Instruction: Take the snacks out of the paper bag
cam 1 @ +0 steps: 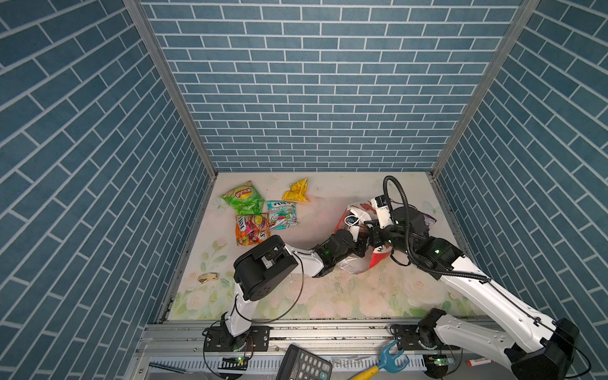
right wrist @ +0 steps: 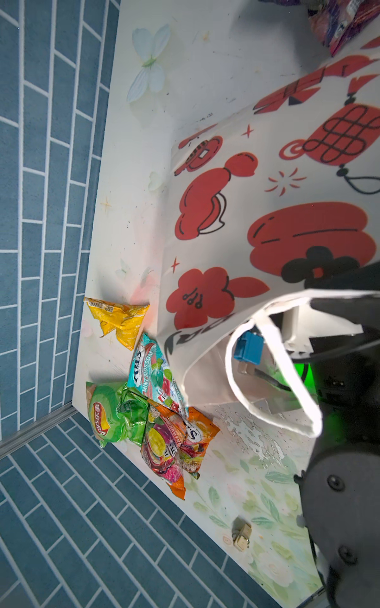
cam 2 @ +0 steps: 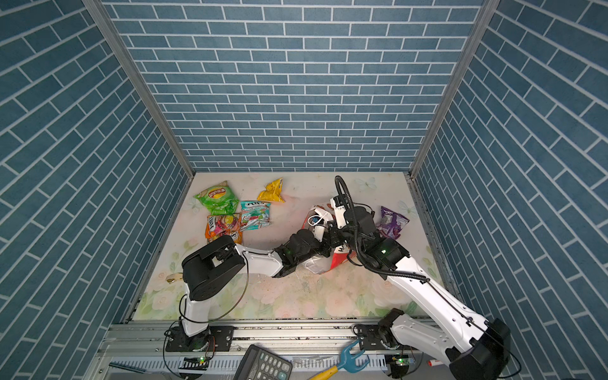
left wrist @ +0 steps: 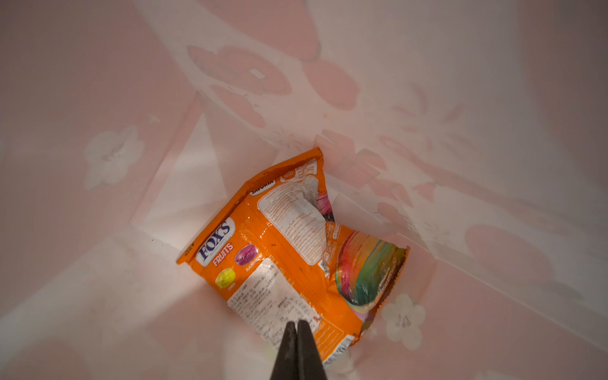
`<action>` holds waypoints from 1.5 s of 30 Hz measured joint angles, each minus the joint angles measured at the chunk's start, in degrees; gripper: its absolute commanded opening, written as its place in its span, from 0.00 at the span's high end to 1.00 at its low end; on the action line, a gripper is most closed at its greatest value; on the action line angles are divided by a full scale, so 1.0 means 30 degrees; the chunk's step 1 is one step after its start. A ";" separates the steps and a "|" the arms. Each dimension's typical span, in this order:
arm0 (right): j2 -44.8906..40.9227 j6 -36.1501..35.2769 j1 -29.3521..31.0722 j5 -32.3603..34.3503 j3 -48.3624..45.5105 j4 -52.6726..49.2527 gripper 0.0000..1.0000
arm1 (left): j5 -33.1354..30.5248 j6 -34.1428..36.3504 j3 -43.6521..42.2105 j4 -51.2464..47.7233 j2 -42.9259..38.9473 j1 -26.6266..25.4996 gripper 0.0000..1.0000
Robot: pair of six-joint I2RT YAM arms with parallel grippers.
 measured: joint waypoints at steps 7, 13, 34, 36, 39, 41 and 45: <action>0.0022 0.0182 0.0000 0.1071 0.0000 0.0175 1.00 | -0.0138 0.0168 -0.0437 -0.0175 -0.1180 0.0000 1.00; 0.0160 0.0335 0.0007 0.1494 0.0000 0.0408 1.00 | -0.0277 0.0605 -0.0692 -0.1224 -0.2273 -0.0015 1.00; -0.0044 0.0685 0.0000 0.2951 -0.0758 0.0874 1.00 | -0.1923 0.2579 -0.1253 -0.5107 -0.7074 0.0000 1.00; -0.0058 0.0685 -0.0015 0.2980 -0.0801 0.0918 1.00 | -0.2033 0.2652 -0.1377 -0.5304 -0.7388 0.0007 1.00; -0.0160 0.0670 -0.0015 0.2922 -0.1064 0.1035 1.00 | -0.2040 0.2637 -0.1494 -0.5530 -0.7621 0.0036 0.99; -0.0240 0.0656 -0.0015 0.2812 -0.1209 0.1107 1.00 | -0.1647 0.2594 -0.1639 -0.5472 -0.7614 0.0051 0.74; -0.0240 0.0284 -0.0022 0.2331 -0.1224 0.1129 1.00 | -0.0197 0.2499 -0.2084 -0.4561 -0.7133 0.0073 0.52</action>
